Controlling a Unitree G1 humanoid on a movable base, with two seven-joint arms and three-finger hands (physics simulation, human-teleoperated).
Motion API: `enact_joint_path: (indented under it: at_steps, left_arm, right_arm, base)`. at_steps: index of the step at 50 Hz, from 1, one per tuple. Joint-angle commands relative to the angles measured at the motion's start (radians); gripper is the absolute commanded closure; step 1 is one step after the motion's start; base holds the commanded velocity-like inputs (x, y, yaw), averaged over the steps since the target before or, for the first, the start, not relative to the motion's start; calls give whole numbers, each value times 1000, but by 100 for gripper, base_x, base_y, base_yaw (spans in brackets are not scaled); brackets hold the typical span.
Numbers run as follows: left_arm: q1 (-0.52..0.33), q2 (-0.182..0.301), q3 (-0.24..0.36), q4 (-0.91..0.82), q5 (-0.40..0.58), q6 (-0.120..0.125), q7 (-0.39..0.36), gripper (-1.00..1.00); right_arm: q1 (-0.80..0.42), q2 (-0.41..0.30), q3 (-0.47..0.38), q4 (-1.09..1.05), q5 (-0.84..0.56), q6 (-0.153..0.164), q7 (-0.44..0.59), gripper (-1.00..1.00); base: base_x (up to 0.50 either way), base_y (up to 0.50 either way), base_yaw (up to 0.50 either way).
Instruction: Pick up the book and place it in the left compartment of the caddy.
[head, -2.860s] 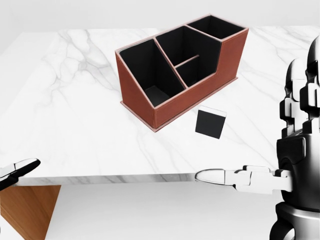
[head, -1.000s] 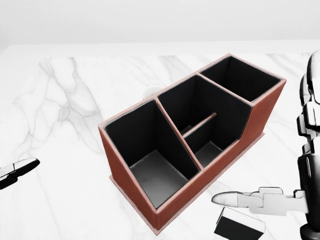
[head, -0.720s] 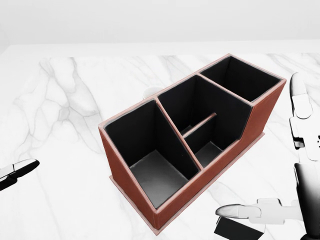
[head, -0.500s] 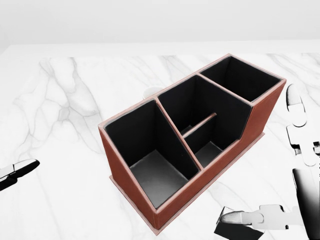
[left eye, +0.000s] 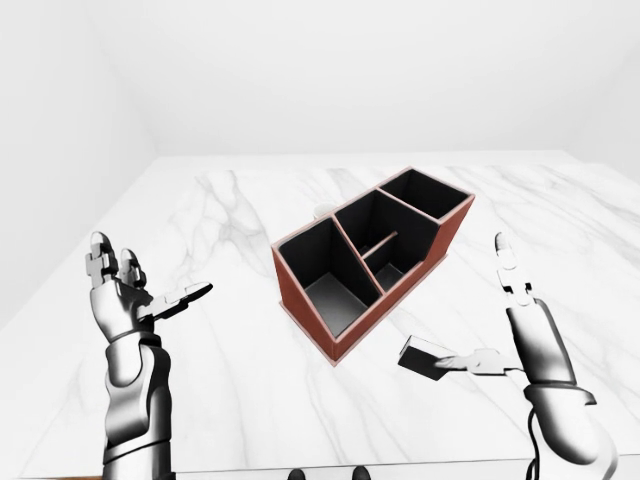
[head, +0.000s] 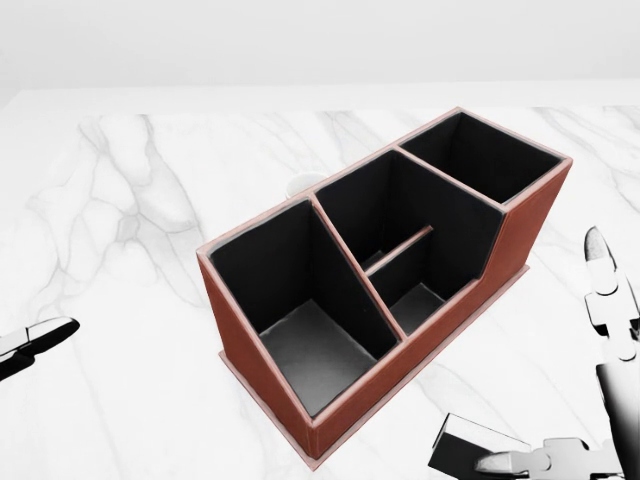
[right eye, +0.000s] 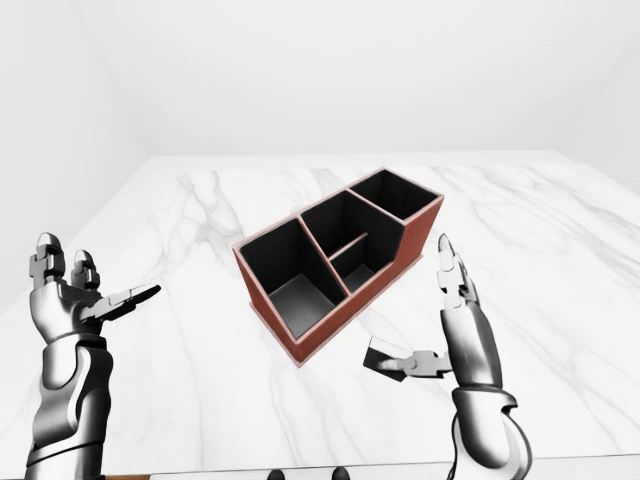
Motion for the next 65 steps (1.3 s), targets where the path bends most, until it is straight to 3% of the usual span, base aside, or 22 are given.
enact_joint_path:
  at_steps: [1, 29, 32, 40, 54, 65]
  left_arm:
    - [-11, -4, -17, 11, 11, 4, 6, -100]
    - [-2, -12, -18, -3, 16, 7, 6, -100]
    - [0, -11, -16, -5, 15, 9, 4, -100]
    - [13, -19, -14, -16, 17, 6, -1, -100]
    - [13, -18, -14, -13, 16, 4, -2, -100]
    - [18, -20, -13, -25, 16, 9, -2, -100]
  right_arm:
    - [12, 9, -22, -20, -23, 0, 34, -100]
    - [8, -12, -43, 61, -58, 0, 130, -100]
    - [-12, -43, -101, 206, 8, 0, 89, -100]
    - [0, -44, -124, 221, -28, 0, 120, -100]
    - [-11, -44, -112, 170, -75, 0, 187, -100]
    - [-49, -80, -120, 279, -58, 0, 183, -100]
  base:
    - [0, 0, 0]
    - [0, 0, 0]
    - [0, 0, 0]
    - [0, 0, 0]
    - [0, 0, 0]
    - [0, 0, 0]
